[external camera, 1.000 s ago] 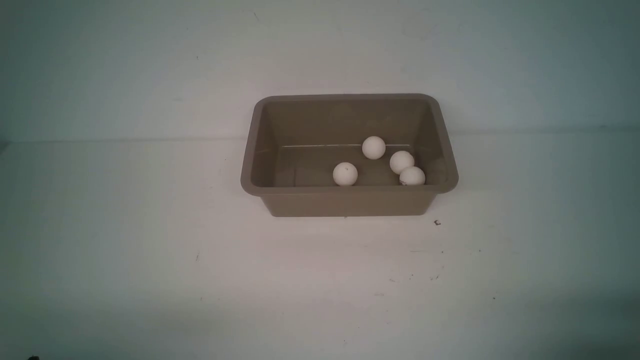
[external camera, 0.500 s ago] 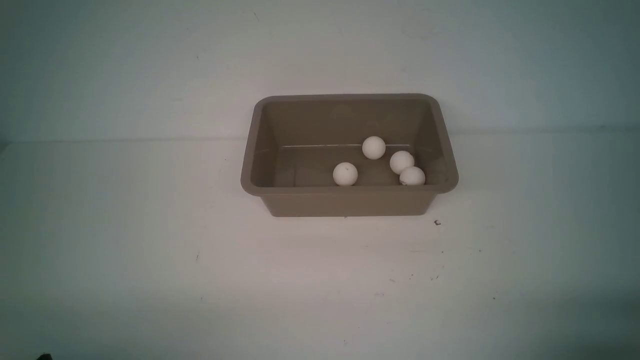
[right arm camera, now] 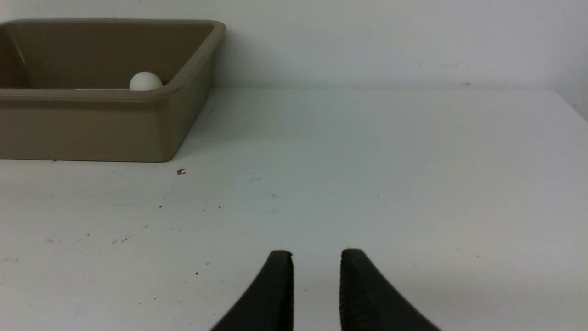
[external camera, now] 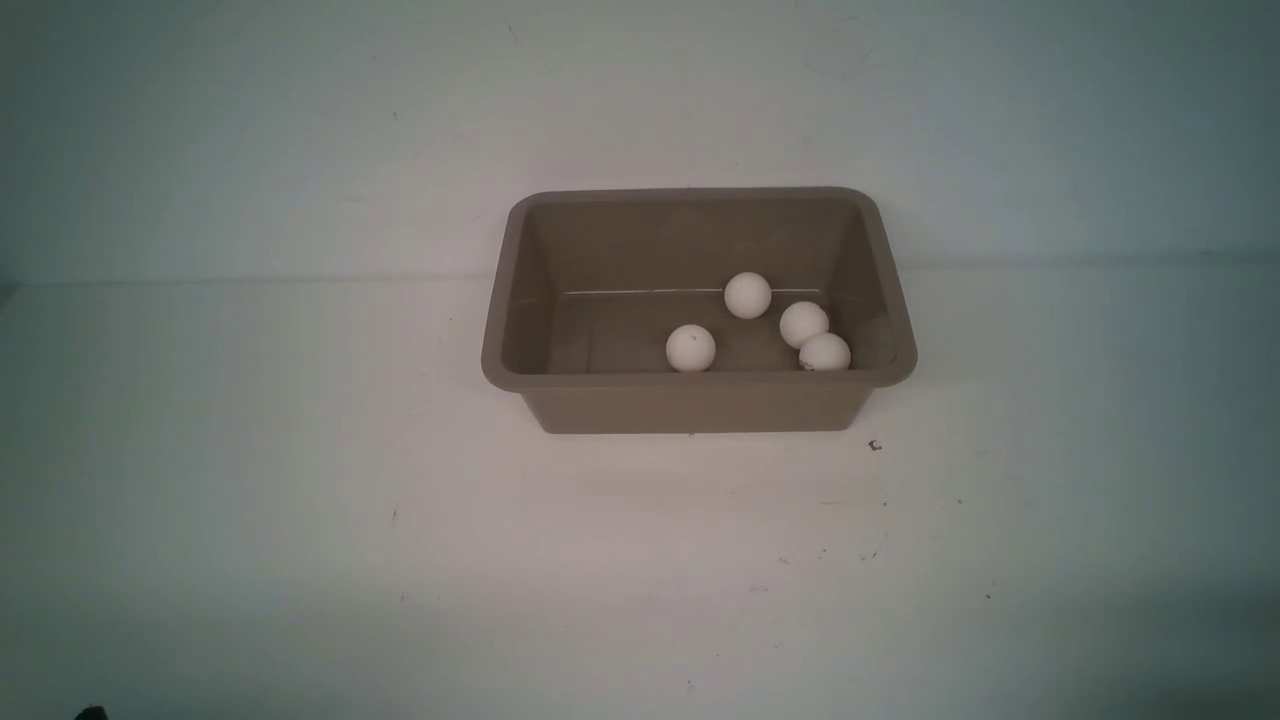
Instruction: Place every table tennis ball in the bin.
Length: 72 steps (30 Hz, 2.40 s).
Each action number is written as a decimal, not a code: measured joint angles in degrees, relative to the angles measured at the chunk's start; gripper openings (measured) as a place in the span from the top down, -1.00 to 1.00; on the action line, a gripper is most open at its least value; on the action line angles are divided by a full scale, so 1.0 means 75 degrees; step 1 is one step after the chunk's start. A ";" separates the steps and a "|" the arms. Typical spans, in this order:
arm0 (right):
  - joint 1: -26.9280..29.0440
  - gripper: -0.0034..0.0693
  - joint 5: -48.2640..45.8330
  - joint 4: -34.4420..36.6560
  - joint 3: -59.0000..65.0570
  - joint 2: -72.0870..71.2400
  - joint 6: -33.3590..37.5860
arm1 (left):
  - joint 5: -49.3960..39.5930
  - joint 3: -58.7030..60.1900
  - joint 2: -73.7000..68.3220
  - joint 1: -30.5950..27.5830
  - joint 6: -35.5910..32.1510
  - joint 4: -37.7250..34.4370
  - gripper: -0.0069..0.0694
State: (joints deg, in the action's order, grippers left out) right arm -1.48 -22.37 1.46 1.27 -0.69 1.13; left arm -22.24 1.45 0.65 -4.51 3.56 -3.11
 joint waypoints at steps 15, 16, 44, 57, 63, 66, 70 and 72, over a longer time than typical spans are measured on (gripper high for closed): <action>0.0000 0.53 0.0000 0.0000 0.0000 0.0000 0.0000 | 0.0000 0.0000 0.0000 0.0000 0.0000 0.0012 -0.54; 0.0000 0.53 0.0000 0.0000 0.0000 0.0000 0.0000 | 0.0000 0.0000 0.0000 0.0000 0.0000 0.0012 -0.54; 0.0000 0.53 0.0000 0.0000 0.0000 0.0000 0.0000 | 0.0000 0.0000 0.0000 0.0000 -0.0703 0.0012 -0.54; 0.0000 0.53 0.0000 0.0000 0.0000 0.0000 0.0000 | 0.0009 0.0000 0.0000 0.0000 -0.0717 0.0002 -0.54; 0.0000 0.53 0.0000 0.0000 0.0000 0.0000 0.0000 | 0.0009 0.0000 0.0000 0.0000 -0.0717 0.0002 -0.54; 0.0000 0.53 0.0000 0.0000 0.0000 0.0000 0.0000 | 0.0009 0.0000 0.0000 0.0000 -0.0717 0.0002 -0.54; 0.0000 0.53 0.0000 0.0000 0.0000 0.0000 0.0000 | 0.0009 0.0000 0.0000 0.0000 -0.0717 0.0002 -0.54; 0.0000 0.53 0.0000 0.0000 0.0000 0.0000 0.0000 | 0.0009 0.0000 0.0000 0.0000 -0.0717 0.0002 -0.54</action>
State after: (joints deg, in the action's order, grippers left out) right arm -1.48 -22.37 1.46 1.27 -0.69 1.13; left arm -22.18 1.45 0.65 -4.51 -1.82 -3.10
